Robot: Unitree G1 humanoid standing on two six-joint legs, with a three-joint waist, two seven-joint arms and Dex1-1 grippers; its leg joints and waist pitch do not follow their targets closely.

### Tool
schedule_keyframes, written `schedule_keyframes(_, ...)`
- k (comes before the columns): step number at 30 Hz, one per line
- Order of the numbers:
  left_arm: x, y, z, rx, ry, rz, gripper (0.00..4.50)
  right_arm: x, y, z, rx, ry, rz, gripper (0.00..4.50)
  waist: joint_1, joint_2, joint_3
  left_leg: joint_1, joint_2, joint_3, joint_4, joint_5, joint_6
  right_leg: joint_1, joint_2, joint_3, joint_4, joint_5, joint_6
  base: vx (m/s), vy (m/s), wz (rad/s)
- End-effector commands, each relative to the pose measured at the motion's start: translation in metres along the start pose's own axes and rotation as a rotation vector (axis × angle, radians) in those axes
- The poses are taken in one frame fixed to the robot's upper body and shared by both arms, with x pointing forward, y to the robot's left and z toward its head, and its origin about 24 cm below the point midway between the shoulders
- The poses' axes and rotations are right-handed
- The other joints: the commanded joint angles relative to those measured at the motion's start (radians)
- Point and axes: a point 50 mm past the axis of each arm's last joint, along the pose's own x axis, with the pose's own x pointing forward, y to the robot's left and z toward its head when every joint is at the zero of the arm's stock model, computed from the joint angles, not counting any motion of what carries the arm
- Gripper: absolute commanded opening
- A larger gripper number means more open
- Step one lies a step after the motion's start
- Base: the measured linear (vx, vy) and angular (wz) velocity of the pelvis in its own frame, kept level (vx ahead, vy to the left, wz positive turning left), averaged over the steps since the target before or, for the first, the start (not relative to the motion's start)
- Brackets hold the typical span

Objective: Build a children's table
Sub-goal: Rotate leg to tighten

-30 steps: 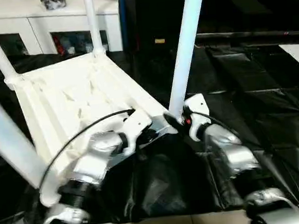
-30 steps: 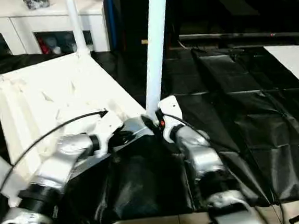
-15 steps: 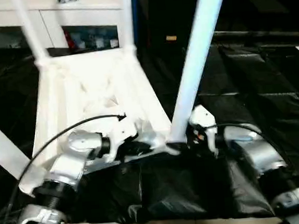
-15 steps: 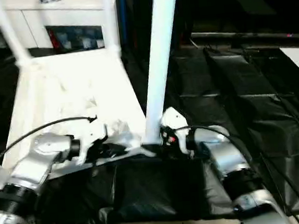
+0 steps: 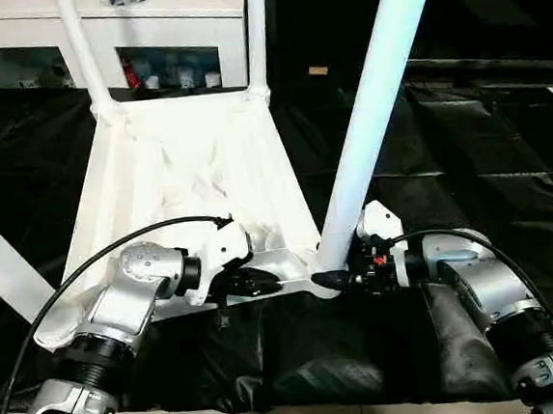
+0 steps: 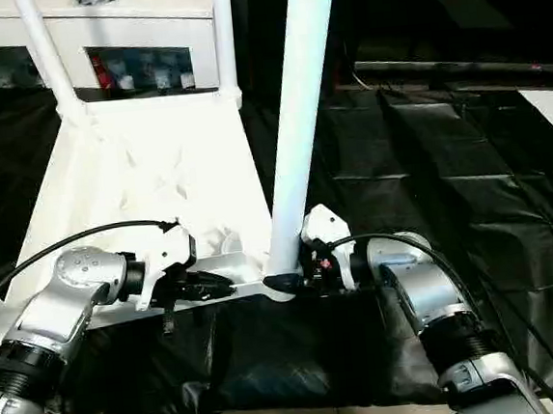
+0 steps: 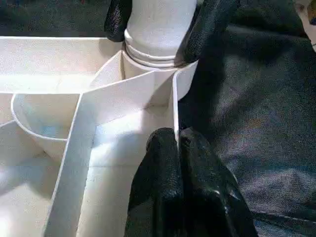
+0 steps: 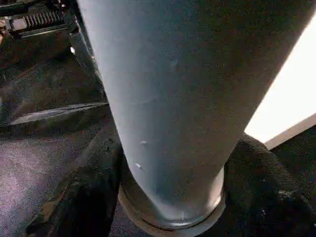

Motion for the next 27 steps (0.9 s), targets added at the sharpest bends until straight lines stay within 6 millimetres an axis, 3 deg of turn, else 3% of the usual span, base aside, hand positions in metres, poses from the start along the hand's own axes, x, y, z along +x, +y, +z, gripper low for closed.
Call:
schedule_keyframes(1, 0.005, 0.002, 0.018, 0.069, -0.068, 0.009, 0.0, 0.014, 0.016, 0.0, -0.029, -0.002, 0.121, 2.59, -0.002, 0.003, -0.068, 0.003, 0.026, 0.004, -0.067, -0.116, 0.067, 0.061, -0.051, 0.053, -0.055, -0.089, -0.251, 0.0, 0.0, 0.0)
schedule_keyframes(6, 0.008, 0.009, 0.02, 0.035, -0.082, 0.142, 0.0, 0.026, 0.019, -0.002, 0.027, -0.062, 0.02, 2.59, 0.0, 0.002, -0.065, 0.005, 0.026, 0.003, -0.07, -0.143, 0.055, 0.058, -0.052, 0.054, -0.06, -0.144, -0.236, 0.0, 0.0, 0.0)
schedule_keyframes(7, 0.011, 0.01, 0.02, 0.028, -0.08, 0.168, 0.0, 0.03, 0.016, -0.003, 0.035, -0.07, -0.037, 2.59, 0.001, 0.008, -0.061, 0.008, 0.026, 0.003, -0.073, -0.167, 0.043, 0.054, -0.052, 0.054, -0.066, -0.179, -0.23, 0.0, 0.0, 0.0)
schedule_keyframes(9, 0.02, 0.01, 0.022, 0.009, -0.08, 0.22, 0.0, 0.04, 0.011, -0.005, 0.087, -0.083, -0.169, 2.59, -0.004, 0.004, -0.058, 0.006, 0.024, 0.001, -0.076, -0.205, 0.02, 0.055, -0.054, 0.054, -0.075, -0.264, -0.204, 0.0, 0.0, 0.0)
schedule_keyframes(11, 0.03, 0.009, 0.026, -0.015, -0.09, 0.254, 0.0, 0.05, 0.008, -0.005, 0.141, -0.097, -0.268, 2.59, -0.012, 0.007, -0.055, 0.006, 0.023, -0.003, -0.08, -0.241, -0.007, 0.051, -0.054, 0.052, -0.085, -0.364, -0.165, 0.0, 0.0, 0.0)
schedule_keyframes(13, 0.038, 0.009, 0.03, -0.037, -0.1, 0.274, 0.0, 0.057, 0.008, -0.004, 0.179, -0.118, -0.32, 2.59, -0.018, 0.004, -0.056, -0.001, 0.019, -0.006, -0.081, -0.249, -0.011, 0.054, -0.054, 0.049, -0.09, -0.412, -0.135, 0.0, 0.0, 0.0)
schedule_keyframes(15, 0.055, 0.007, 0.036, -0.071, -0.103, 0.315, 0.0, 0.073, 0.008, 0.0, 0.252, -0.143, -0.422, 2.59, -0.024, 0.003, -0.055, 0.004, 0.021, -0.007, -0.081, -0.254, -0.014, 0.046, -0.053, 0.051, -0.094, -0.419, -0.131, 0.0, 0.0, 0.0)
schedule_keyframes(17, 0.067, 0.004, 0.039, -0.09, -0.1, 0.329, 0.0, 0.085, 0.01, 0.004, 0.271, -0.141, -0.469, 2.59, -0.028, 0.003, -0.057, 0.003, 0.018, -0.007, -0.079, -0.25, -0.006, 0.046, -0.052, 0.05, -0.095, -0.421, -0.125, 0.0, 0.0, 0.0)
schedule_keyframes(18, 0.07, 0.004, 0.04, -0.101, -0.101, 0.333, 0.0, 0.089, 0.011, 0.005, 0.26, -0.136, -0.461, 2.59, -0.03, 0.007, -0.057, 0.003, 0.018, -0.007, -0.079, -0.252, -0.006, 0.044, -0.052, 0.051, -0.095, -0.417, -0.127, 0.0, 0.0, 0.0)
schedule_keyframes(20, 0.076, 0.002, 0.042, -0.102, -0.096, 0.335, 0.0, 0.096, 0.013, 0.01, 0.193, -0.117, -0.45, 2.59, -0.03, 0.004, -0.057, 0.005, 0.017, -0.004, -0.077, -0.258, 0.005, 0.042, -0.05, 0.051, -0.098, -0.405, -0.127, 0.0, 0.0, 0.0)
schedule_keyframes(22, 0.077, 0.002, 0.043, -0.095, -0.094, 0.331, 0.0, 0.097, 0.012, 0.012, 0.208, -0.13, -0.463, 3.27, -0.031, 0.005, -0.059, 0.0, 0.018, -0.005, -0.079, -0.245, 0.013, 0.046, -0.05, 0.051, -0.094, -0.378, -0.13, 0.0, 0.0, 0.0)
schedule_keyframes(25, 0.075, 0.002, 0.044, -0.085, -0.103, 0.323, 0.0, 0.095, 0.012, 0.015, 0.234, -0.157, -0.415, 3.34, -0.031, 0.009, -0.059, 0.0, 0.018, -0.005, -0.079, -0.251, 0.015, 0.046, -0.048, 0.051, -0.092, -0.353, -0.139, 0.0, 0.0, 0.0)
schedule_keyframes(27, 0.069, 0.003, 0.045, -0.053, -0.118, 0.308, 0.0, 0.088, 0.011, 0.013, 0.227, -0.152, -0.385, 3.66, -0.031, 0.012, -0.059, 0.001, 0.018, -0.005, -0.081, -0.254, 0.016, 0.046, -0.047, 0.051, -0.092, -0.341, -0.144, 0.0, 0.0, 0.0)
